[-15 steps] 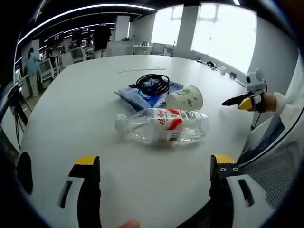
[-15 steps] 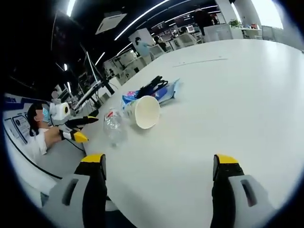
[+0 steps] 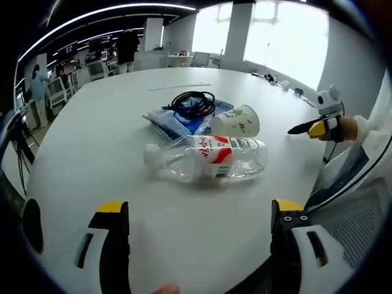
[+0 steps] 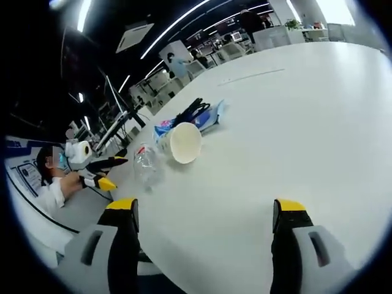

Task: Arrange the tabletop items into an orderly group along one side of the table until the central work area is clear of visible clutter.

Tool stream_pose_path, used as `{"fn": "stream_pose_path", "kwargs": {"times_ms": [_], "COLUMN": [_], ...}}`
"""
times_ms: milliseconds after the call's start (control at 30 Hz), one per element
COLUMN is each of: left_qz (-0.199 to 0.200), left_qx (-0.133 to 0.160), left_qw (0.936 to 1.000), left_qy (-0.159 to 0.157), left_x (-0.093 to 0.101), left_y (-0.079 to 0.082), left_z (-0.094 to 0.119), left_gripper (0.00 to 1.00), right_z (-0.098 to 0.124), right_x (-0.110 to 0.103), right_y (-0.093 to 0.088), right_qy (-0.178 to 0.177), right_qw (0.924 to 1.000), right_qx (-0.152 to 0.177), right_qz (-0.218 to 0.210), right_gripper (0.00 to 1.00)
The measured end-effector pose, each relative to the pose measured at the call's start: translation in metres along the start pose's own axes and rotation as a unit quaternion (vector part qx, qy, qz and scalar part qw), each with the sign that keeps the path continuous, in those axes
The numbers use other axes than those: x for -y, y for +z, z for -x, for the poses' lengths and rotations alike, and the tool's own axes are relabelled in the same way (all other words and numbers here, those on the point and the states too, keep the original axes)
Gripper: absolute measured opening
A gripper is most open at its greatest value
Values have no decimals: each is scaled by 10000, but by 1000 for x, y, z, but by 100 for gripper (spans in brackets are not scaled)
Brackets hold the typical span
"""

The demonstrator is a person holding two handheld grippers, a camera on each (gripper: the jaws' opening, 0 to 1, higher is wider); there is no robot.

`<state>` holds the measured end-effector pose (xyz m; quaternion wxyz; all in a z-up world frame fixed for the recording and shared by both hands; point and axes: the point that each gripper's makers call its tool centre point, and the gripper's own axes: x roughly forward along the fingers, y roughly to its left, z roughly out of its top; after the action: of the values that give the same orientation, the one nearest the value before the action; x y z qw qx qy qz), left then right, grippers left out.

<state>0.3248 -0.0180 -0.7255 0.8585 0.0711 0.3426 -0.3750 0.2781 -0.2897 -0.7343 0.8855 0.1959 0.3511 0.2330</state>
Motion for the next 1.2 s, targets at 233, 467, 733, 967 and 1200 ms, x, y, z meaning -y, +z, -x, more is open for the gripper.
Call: {"fn": "stream_pose_path", "kwargs": {"times_ms": [233, 467, 733, 967, 1200], "left_qz": [-42, -52, -24, 0, -22], "left_qx": [2, 9, -4, -1, -68], "left_qw": [10000, 10000, 10000, 10000, 10000], "left_qy": [-12, 7, 35, 54, 70], "left_x": [1, -1, -3, -4, -4], "left_y": [0, 0, -1, -1, -2], "left_z": [0, 1, 2, 2, 1], "left_gripper": [99, 99, 99, 99, 99], "right_z": [3, 2, -2, -7, -14], "right_x": [-1, -6, -11, -14, -22], "right_y": [1, 6, 13, 15, 20], "right_qy": [12, 86, 202, 275, 404], "right_qw": [9999, 9999, 9995, 9994, 9988], "right_qx": [74, 137, 190, 133, 55], "right_qz": [-118, -45, 117, 159, 263], "right_gripper": [90, 90, 90, 89, 87]}}
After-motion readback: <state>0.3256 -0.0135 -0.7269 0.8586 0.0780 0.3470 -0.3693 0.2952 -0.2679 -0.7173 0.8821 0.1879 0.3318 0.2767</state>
